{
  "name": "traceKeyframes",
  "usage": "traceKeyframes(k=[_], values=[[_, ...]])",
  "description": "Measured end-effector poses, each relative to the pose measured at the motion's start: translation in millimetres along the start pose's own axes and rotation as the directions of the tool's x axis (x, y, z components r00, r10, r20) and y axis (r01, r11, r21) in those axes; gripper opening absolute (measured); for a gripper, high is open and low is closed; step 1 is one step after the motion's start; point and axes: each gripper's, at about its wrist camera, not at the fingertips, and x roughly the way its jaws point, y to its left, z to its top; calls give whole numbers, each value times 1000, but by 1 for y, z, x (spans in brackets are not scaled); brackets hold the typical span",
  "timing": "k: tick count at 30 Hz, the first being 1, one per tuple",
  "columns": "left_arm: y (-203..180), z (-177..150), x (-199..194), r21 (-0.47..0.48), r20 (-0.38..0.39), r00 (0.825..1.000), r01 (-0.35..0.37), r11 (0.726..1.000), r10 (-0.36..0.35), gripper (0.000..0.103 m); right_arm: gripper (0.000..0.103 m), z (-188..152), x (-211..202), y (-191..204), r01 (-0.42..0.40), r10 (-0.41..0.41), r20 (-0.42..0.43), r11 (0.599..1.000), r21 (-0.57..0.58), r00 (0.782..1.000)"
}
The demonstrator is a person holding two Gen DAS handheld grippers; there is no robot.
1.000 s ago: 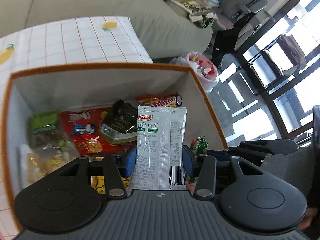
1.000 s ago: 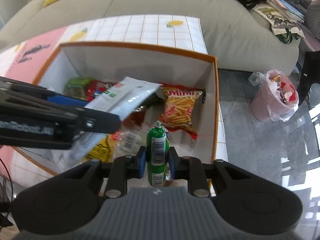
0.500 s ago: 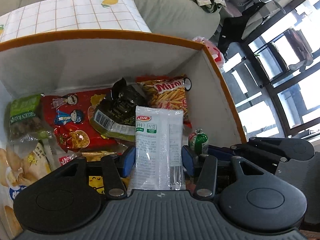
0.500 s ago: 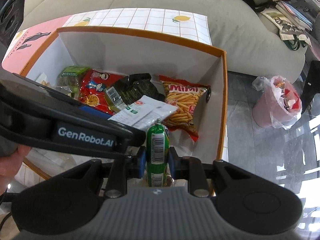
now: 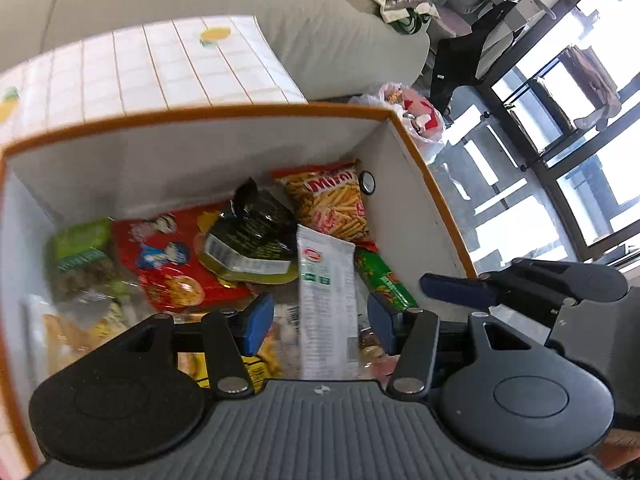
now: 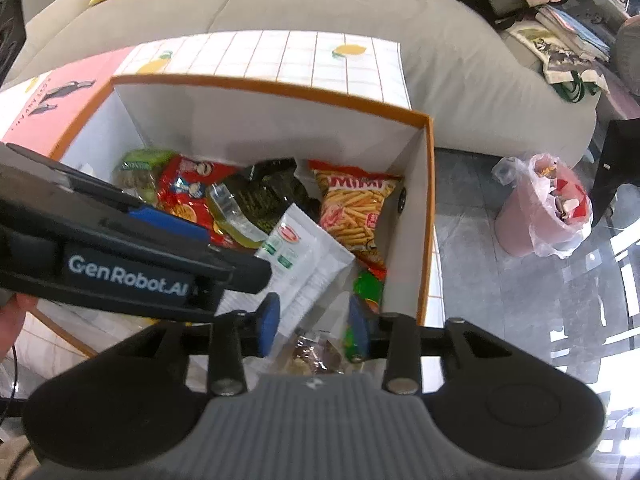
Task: Organize snacks
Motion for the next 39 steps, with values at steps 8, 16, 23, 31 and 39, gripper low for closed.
traceKeyframes(k=[8, 16, 23, 31, 39], values=[[0, -3, -74, 85, 124, 989, -87, 993, 76, 65, 70, 10, -47, 29, 26, -24, 70, 999, -22, 997], [5, -25, -180, 141, 305, 936, -225, 964, 174, 71, 88, 23, -123, 72, -32, 25, 213, 999, 27, 977], [16, -72, -275, 127, 486, 834, -366, 922, 263, 76, 97, 13, -190, 131, -88, 59, 400, 995, 53, 915], [23, -147, -339, 31, 647, 651, -542, 840, 397, 86, 100, -33, -233, 197, -85, 14, 574, 992, 97, 819], [39, -197, -341, -101, 644, 550, -628, 772, 532, 89, 100, -79, -234, 238, -50, -51, 614, 988, 146, 788]])
